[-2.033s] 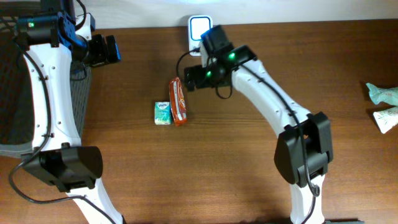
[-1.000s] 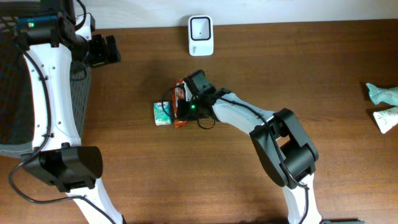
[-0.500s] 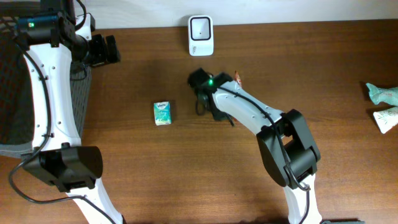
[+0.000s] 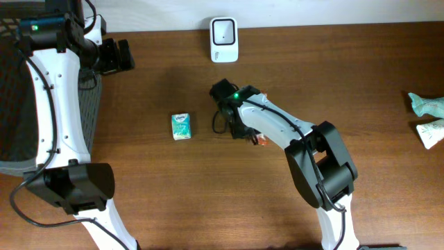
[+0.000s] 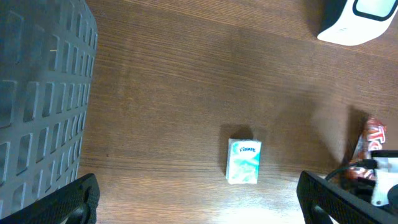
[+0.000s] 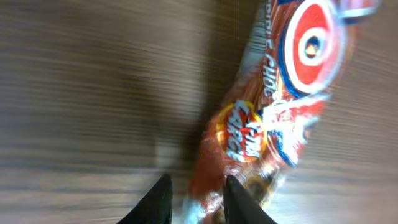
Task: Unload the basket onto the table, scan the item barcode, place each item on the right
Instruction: 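Lift the red snack bag and hold it at the scanner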
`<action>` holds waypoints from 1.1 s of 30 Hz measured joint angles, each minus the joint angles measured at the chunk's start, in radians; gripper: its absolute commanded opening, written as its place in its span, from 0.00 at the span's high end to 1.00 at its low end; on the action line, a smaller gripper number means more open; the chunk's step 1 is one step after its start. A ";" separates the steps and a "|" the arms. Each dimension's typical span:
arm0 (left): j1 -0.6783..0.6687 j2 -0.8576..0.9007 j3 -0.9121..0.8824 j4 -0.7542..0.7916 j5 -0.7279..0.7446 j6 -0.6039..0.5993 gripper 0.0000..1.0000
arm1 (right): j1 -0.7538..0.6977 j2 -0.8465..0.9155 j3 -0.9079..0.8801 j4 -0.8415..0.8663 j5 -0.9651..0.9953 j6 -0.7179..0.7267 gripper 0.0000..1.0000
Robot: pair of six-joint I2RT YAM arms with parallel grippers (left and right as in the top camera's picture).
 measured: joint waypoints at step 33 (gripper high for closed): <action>0.000 0.000 0.000 0.000 0.000 0.000 0.01 | -0.210 0.003 -0.015 0.186 -0.298 -0.064 0.74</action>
